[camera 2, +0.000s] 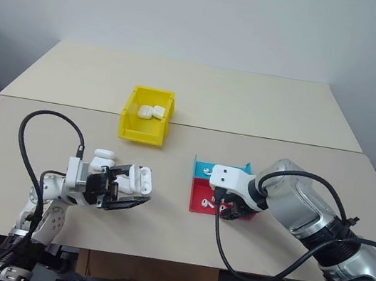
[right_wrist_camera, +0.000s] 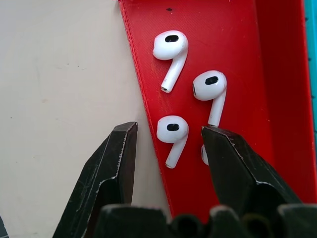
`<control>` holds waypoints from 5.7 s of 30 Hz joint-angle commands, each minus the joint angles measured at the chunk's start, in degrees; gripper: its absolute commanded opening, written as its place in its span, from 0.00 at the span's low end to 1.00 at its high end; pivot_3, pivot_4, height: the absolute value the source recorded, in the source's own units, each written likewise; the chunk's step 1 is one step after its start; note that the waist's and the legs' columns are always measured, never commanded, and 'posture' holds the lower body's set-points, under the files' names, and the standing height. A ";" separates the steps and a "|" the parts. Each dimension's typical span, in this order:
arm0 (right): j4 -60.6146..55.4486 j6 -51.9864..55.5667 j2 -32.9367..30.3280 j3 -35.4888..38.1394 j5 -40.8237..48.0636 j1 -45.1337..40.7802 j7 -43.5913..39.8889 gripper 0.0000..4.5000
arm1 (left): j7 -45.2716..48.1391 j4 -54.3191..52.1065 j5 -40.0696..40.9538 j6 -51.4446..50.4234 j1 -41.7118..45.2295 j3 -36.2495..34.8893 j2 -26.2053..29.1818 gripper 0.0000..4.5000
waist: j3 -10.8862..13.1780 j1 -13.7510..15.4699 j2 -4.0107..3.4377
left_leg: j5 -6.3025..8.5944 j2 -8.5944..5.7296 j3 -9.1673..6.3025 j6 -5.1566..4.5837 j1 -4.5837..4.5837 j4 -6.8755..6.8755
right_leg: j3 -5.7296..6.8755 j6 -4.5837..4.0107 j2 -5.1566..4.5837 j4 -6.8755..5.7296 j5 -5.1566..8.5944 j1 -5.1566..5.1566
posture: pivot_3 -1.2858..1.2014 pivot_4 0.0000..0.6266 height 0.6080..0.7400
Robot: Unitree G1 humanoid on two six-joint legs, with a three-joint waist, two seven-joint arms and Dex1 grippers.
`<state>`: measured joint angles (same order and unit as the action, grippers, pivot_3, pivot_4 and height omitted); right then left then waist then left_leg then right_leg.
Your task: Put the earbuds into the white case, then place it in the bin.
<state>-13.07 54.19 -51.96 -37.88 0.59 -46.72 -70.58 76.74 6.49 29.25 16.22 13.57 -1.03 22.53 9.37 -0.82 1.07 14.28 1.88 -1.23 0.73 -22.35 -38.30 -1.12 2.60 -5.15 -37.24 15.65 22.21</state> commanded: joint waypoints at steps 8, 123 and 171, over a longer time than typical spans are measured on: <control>-0.37 -0.95 0.38 0.64 -1.44 0.07 0.16 0.56 | -1.50 -3.08 -0.07 -0.07 -0.78 0.37 0.63 0.61 | 0.00 -0.01 0.00 | 0.00 0.00 0.00 0.00 0.00 0.00 | 0.00 0.00 0.00 0.00 0.00 0.00 | 0.52 0.24 1.00; -10.90 -51.73 25.75 38.39 30.46 23.17 6.85 0.25 | 0.45 -11.89 5.78 -18.40 10.33 6.54 -3.83 0.61 | 0.05 0.01 -0.02 | -0.01 0.01 -0.15 -0.01 -0.03 0.04 | 0.11 0.01 0.07 0.05 -0.01 -0.07 | 0.52 0.24 1.00; -1.52 -32.50 5.70 41.69 33.20 14.82 9.76 0.45 | 7.73 -4.88 3.32 -8.68 5.04 1.25 3.11 0.61 | 0.09 -0.30 -0.08 | 0.00 0.04 -0.10 -0.01 0.01 0.08 | 0.07 -0.03 0.08 0.08 -0.02 -0.05 | 0.52 0.24 1.00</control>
<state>-17.02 16.36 -43.42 4.91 36.30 -28.50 -61.86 83.05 2.79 31.62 5.56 19.54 1.95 24.49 9.46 -1.12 1.00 14.28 1.91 -1.31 0.72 -22.33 -38.20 -1.07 2.56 -5.08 -37.17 15.63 22.16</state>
